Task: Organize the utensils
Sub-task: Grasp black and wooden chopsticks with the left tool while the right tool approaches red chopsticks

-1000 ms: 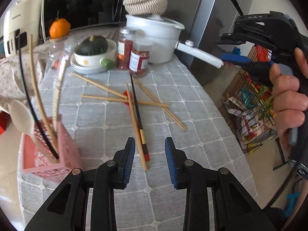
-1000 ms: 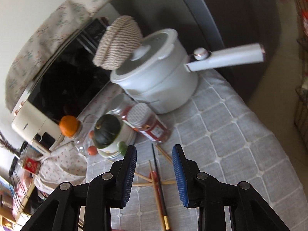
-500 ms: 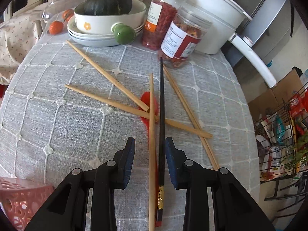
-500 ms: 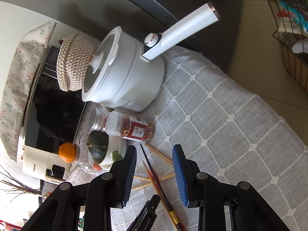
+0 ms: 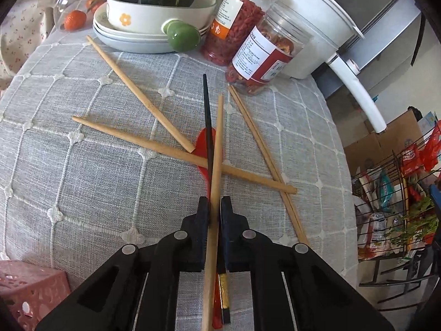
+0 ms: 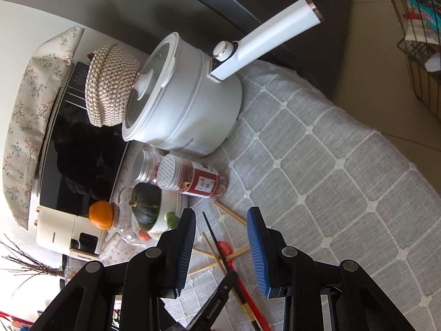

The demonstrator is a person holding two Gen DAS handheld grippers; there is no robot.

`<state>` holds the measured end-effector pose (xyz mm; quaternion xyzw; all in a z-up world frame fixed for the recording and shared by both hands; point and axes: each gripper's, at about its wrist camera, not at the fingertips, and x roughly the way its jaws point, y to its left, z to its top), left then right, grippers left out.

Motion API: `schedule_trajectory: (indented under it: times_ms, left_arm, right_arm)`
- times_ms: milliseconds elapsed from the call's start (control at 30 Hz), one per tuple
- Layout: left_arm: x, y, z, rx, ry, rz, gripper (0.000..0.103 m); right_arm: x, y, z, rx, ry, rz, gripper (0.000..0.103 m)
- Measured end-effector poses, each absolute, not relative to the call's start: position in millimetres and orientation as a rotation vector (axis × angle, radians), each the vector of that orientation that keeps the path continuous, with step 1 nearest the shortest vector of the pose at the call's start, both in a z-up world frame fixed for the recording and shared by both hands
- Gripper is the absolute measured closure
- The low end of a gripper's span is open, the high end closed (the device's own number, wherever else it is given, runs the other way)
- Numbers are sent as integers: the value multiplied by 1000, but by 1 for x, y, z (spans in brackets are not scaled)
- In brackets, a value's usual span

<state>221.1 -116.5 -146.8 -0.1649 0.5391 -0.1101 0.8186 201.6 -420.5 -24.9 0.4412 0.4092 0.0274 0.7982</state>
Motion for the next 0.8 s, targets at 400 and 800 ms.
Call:
schedule_trajectory:
  times_ms: [400, 800]
  left_arm:
    - [207, -124, -148, -199, 1159, -189, 95]
    - [202, -126, -136, -167, 1116, -222, 103]
  right_arm:
    - [207, -412, -29, 899, 914, 61, 68]
    - [219, -397, -40, 817, 975, 76, 68]
